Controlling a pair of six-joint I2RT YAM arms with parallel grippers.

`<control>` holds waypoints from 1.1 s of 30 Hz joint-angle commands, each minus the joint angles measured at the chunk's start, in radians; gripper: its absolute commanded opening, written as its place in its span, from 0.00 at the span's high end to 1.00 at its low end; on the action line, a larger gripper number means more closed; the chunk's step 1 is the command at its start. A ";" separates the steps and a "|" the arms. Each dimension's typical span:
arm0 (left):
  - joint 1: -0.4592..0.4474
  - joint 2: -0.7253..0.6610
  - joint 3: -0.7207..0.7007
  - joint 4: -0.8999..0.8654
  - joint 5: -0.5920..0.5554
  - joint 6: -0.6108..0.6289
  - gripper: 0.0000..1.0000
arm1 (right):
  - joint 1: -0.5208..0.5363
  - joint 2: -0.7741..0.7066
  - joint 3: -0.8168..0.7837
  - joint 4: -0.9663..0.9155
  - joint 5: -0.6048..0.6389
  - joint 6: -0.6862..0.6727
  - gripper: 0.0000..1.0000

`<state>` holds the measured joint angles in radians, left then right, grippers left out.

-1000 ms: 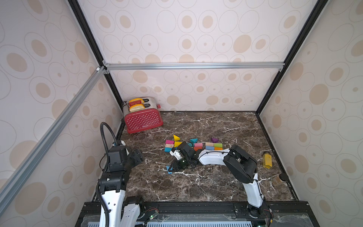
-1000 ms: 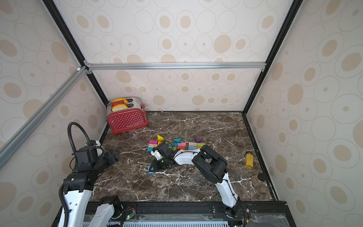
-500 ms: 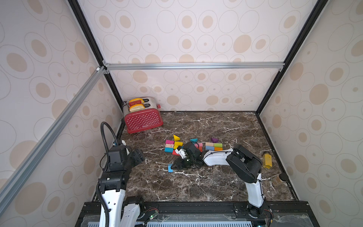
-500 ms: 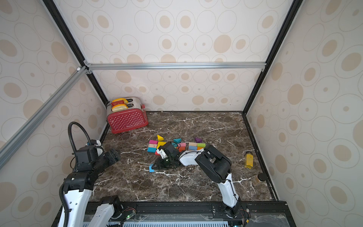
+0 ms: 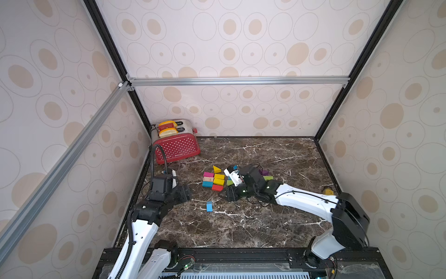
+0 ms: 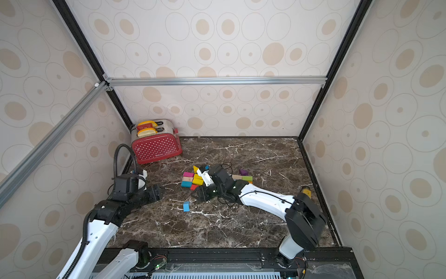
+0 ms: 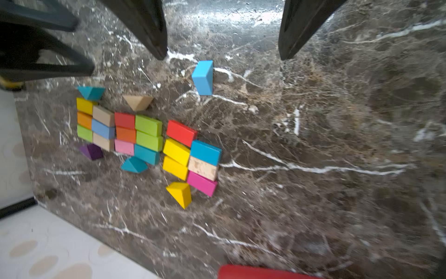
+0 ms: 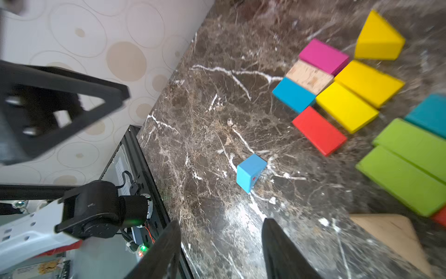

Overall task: Assemble a piece of candy with building blocks
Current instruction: Place the building block at the center of the board, then pick up the building block from the center of the board.

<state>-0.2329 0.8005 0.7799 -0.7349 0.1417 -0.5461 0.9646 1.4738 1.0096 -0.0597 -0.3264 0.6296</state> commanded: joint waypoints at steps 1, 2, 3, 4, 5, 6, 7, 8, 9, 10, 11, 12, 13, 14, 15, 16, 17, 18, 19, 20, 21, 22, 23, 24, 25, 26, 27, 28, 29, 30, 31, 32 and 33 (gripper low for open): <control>-0.106 0.035 -0.088 0.051 -0.042 -0.091 0.29 | -0.025 -0.071 -0.118 -0.092 0.091 -0.083 0.41; -0.138 0.049 -0.112 0.073 -0.050 -0.110 0.29 | -0.028 -0.096 -0.141 -0.093 0.096 -0.088 0.41; -0.175 0.069 -0.134 0.091 -0.062 -0.127 0.29 | -0.033 -0.118 -0.166 -0.091 0.100 -0.092 0.40; -0.212 0.090 -0.146 0.093 -0.079 -0.141 0.29 | -0.034 -0.135 -0.191 -0.085 0.099 -0.097 0.40; -0.239 0.107 -0.153 0.109 -0.100 -0.150 0.27 | -0.034 -0.146 -0.209 -0.082 0.099 -0.101 0.39; -0.267 0.134 -0.158 0.135 -0.121 -0.159 0.26 | -0.037 -0.154 -0.225 -0.080 0.099 -0.104 0.39; -0.284 0.165 -0.163 0.149 -0.128 -0.165 0.25 | -0.038 -0.158 -0.241 -0.078 0.099 -0.108 0.39; -0.294 0.197 -0.163 0.162 -0.124 -0.171 0.25 | -0.040 -0.162 -0.252 -0.074 0.096 -0.113 0.39; -0.308 0.233 -0.160 0.180 -0.120 -0.176 0.25 | -0.045 -0.163 -0.264 -0.068 0.095 -0.116 0.39; -0.334 0.264 -0.154 0.203 -0.127 -0.179 0.25 | -0.048 -0.166 -0.275 -0.064 0.095 -0.119 0.39; -0.358 0.290 -0.148 0.218 -0.140 -0.179 0.25 | -0.050 -0.168 -0.284 -0.059 0.095 -0.122 0.39; -0.380 0.321 -0.137 0.229 -0.160 -0.182 0.24 | -0.053 -0.171 -0.295 -0.050 0.095 -0.125 0.39; -0.389 0.348 -0.131 0.239 -0.172 -0.187 0.24 | -0.055 -0.173 -0.304 -0.042 0.095 -0.126 0.38; -0.392 0.379 -0.130 0.257 -0.168 -0.190 0.25 | -0.059 -0.174 -0.313 -0.037 0.097 -0.127 0.38; -0.391 0.409 -0.130 0.279 -0.159 -0.191 0.25 | -0.065 -0.172 -0.320 -0.035 0.094 -0.127 0.38; -0.392 0.440 -0.128 0.298 -0.155 -0.193 0.26 | -0.069 -0.170 -0.326 -0.034 0.089 -0.126 0.38; -0.393 0.470 -0.124 0.316 -0.151 -0.192 0.28 | -0.073 -0.169 -0.331 -0.033 0.080 -0.126 0.38; -0.392 0.508 -0.112 0.321 -0.156 -0.188 0.29 | -0.075 -0.170 -0.336 -0.030 0.074 -0.128 0.38; -0.393 0.535 -0.098 0.318 -0.164 -0.182 0.31 | -0.078 -0.173 -0.340 -0.028 0.072 -0.130 0.38; -0.393 0.563 -0.083 0.315 -0.175 -0.179 0.32 | -0.081 -0.176 -0.346 -0.027 0.072 -0.134 0.38; -0.393 0.582 -0.070 0.315 -0.186 -0.178 0.34 | -0.082 -0.177 -0.351 -0.026 0.074 -0.136 0.38; -0.394 0.594 -0.062 0.316 -0.193 -0.177 0.36 | -0.084 -0.179 -0.354 -0.028 0.075 -0.138 0.38; -0.393 0.605 -0.054 0.312 -0.203 -0.177 0.38 | -0.086 -0.179 -0.357 -0.027 0.075 -0.140 0.38; -0.393 0.615 -0.048 0.310 -0.209 -0.178 0.39 | -0.087 -0.179 -0.360 -0.027 0.075 -0.143 0.38; -0.393 0.623 -0.043 0.311 -0.207 -0.176 0.40 | -0.088 -0.179 -0.364 -0.026 0.074 -0.143 0.38; -0.393 0.634 -0.037 0.314 -0.202 -0.176 0.43 | -0.089 -0.179 -0.368 -0.022 0.073 -0.142 0.38; -0.393 0.644 -0.032 0.315 -0.195 -0.174 0.47 | -0.090 -0.178 -0.372 -0.018 0.072 -0.142 0.38; -0.393 0.652 -0.029 0.316 -0.189 -0.173 0.50 | -0.090 -0.177 -0.374 -0.017 0.071 -0.141 0.38; -0.393 0.657 -0.027 0.315 -0.186 -0.172 0.55 | -0.090 -0.175 -0.375 -0.015 0.071 -0.140 0.38; -0.392 0.656 -0.029 0.316 -0.186 -0.172 0.60 | -0.093 -0.175 -0.375 -0.016 0.069 -0.142 0.38; -0.393 0.653 -0.033 0.316 -0.188 -0.174 0.64 | -0.094 -0.175 -0.375 -0.017 0.067 -0.143 0.38; -0.393 0.647 -0.038 0.315 -0.187 -0.177 0.68 | -0.094 -0.175 -0.374 -0.017 0.068 -0.143 0.38; -0.393 0.642 -0.043 0.315 -0.183 -0.177 0.71 | -0.095 -0.175 -0.375 -0.017 0.069 -0.144 0.38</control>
<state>-0.6220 1.4483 0.7231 -0.4191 -0.0315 -0.7193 0.8776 1.3121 0.6453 -0.0830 -0.2531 0.4980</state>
